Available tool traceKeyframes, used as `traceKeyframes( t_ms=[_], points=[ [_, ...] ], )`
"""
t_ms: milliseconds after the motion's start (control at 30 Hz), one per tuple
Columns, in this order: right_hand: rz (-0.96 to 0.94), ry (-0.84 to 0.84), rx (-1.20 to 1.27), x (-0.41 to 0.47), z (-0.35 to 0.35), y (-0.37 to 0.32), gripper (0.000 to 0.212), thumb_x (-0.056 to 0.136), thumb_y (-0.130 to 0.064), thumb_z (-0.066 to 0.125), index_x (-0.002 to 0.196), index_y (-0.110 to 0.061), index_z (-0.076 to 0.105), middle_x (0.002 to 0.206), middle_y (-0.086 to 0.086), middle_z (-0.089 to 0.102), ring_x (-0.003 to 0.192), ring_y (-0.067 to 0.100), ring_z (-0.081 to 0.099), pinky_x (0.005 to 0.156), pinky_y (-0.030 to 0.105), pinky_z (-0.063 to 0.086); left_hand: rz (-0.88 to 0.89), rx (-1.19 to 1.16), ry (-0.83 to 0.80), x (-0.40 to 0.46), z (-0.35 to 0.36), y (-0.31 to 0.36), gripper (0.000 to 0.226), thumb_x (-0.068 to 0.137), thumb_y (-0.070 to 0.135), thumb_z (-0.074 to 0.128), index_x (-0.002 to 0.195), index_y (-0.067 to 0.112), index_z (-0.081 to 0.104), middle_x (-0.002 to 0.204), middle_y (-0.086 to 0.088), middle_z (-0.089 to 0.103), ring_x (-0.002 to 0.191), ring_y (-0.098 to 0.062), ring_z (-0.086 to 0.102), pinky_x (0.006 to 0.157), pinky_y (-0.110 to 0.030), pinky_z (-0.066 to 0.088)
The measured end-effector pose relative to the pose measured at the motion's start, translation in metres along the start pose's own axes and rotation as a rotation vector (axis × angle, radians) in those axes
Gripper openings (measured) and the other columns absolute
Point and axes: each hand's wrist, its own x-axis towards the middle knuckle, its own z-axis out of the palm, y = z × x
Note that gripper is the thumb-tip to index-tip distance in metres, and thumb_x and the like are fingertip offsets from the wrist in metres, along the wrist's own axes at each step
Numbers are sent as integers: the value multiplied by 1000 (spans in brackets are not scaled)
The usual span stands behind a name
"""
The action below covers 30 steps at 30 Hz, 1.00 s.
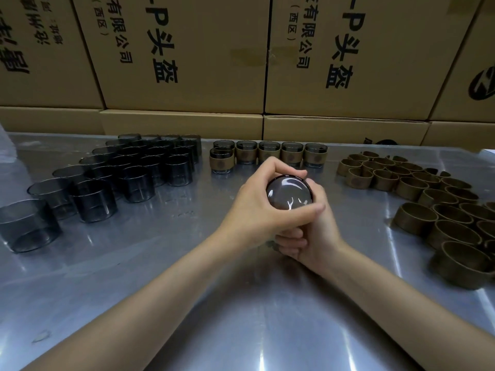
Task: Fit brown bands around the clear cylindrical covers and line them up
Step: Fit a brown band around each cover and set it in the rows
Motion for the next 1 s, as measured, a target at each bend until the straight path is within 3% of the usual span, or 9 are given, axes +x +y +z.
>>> traceKeyframes(
  t_ms=[133, 233, 300, 400, 533, 667, 767, 933, 1000],
  points=[
    [-97, 20, -81, -2, 5, 6, 76, 90, -71, 17, 45, -20, 51, 37, -2, 27, 29, 10, 18, 35, 13, 16, -84, -94, 99, -1, 7, 6, 13, 89, 21, 67, 82, 17, 57, 105, 4, 72, 79, -9, 69, 53, -23, 56],
    [-142, 37, -75, -2, 6, 8, 79, 92, -68, 15, 45, -20, 56, 37, -2, 30, 29, 9, 21, 34, 13, 17, -116, -121, 101, 4, 6, 6, 22, 98, 17, 49, 77, 15, 56, 106, 6, 73, 92, -5, 67, 71, -21, 54],
    [-160, 73, -79, -1, 6, 9, 78, 92, -69, 17, 46, -20, 58, 39, -2, 32, 31, 9, 24, 34, 14, 20, -137, -144, 83, 6, 4, 3, 27, 98, 15, 43, 77, 17, 60, 108, 8, 73, 86, -9, 67, 70, -22, 53],
    [-224, 135, -118, 3, 3, 9, 69, 91, -69, 24, 58, -20, 60, 44, -1, 38, 36, 10, 31, 36, 17, 23, -200, -213, 101, 7, 2, -7, 30, 100, 22, 38, 89, 17, 66, 106, -1, 72, 78, -19, 68, 70, -31, 54],
    [-300, 253, -303, 8, -8, 6, 63, 86, -73, 33, 84, -19, 65, 52, -4, 49, 44, 8, 41, 41, 21, 30, -370, -295, 154, 5, -4, -32, 44, 97, 47, 39, 113, 15, 65, 120, -10, 67, 108, -24, 64, 97, -40, 48],
    [-402, 252, -428, 9, -15, 4, 33, 98, -52, 40, 108, -29, 60, 77, -2, 63, 52, 4, 49, 47, 22, 37, -453, -264, 35, 7, -18, -41, 73, 70, 77, 46, 119, 27, 63, 121, -3, 65, 74, -10, 63, 71, -28, 53],
    [-430, 215, -488, 10, -16, 5, 16, 98, -42, 47, 111, -43, 55, 91, -9, 60, 59, 4, 50, 50, 24, 40, -465, -257, -19, 9, -23, -43, 77, 64, 83, 56, 123, 33, 59, 122, -3, 64, 65, -12, 65, 64, -27, 54],
    [-402, 54, -491, 8, -23, 2, 58, 74, -33, 50, 128, -53, 49, 83, -13, 62, 73, 4, 60, 59, 23, 49, -455, -312, -18, 8, -27, -45, 68, 56, 76, 61, 113, 39, 61, 113, 4, 71, 82, -19, 74, 64, -22, 55],
    [-386, 14, -492, 10, -26, 2, 61, 73, -30, 51, 128, -56, 48, 96, -11, 70, 88, 5, 66, 65, 23, 53, -443, -345, 1, 7, -28, -47, 65, 59, 65, 68, 116, 35, 60, 112, 3, 71, 88, -22, 73, 66, -21, 55]
  ],
)
